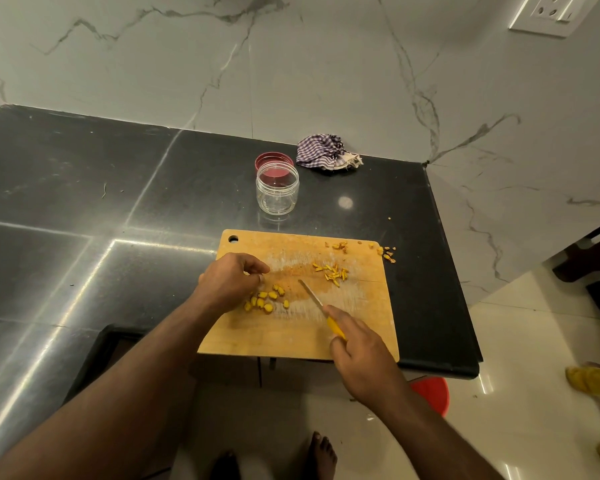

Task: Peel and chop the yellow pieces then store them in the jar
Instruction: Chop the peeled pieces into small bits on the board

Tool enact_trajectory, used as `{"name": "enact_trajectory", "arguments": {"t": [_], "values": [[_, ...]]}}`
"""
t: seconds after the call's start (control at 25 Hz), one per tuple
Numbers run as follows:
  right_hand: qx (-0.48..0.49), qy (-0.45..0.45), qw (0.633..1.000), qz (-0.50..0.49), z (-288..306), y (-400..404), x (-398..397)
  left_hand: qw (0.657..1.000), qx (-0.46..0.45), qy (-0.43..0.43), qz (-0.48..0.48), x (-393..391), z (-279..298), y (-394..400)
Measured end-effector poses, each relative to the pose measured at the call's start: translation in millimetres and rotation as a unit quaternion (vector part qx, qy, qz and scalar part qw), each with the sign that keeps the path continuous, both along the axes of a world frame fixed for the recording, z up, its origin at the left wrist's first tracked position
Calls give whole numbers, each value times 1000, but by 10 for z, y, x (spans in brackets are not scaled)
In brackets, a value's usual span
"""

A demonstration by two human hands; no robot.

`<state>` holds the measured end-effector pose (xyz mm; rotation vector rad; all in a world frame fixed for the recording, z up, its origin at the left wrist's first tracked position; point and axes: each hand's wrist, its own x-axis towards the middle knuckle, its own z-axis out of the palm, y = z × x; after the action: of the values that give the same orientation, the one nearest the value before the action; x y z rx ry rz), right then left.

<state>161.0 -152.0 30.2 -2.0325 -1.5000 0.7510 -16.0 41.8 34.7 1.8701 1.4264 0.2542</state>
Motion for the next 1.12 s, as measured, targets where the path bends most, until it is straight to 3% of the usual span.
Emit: {"name": "enact_trajectory", "arguments": {"t": [0.24, 0.4, 0.56, 1.12], "values": [[9, 15, 997, -81, -16, -32, 126, 999, 19, 32, -40, -78, 67, -43], [21, 31, 998, -52, 17, 36, 33, 984, 114, 89, -106, 79, 48, -121], [13, 51, 998, -40, 3, 19, -55, 968, 137, 149, -151, 175, 6, -176], [-1, 78, 995, -65, -40, -9, 41, 996, 54, 9, -71, 93, 141, -44]]}}
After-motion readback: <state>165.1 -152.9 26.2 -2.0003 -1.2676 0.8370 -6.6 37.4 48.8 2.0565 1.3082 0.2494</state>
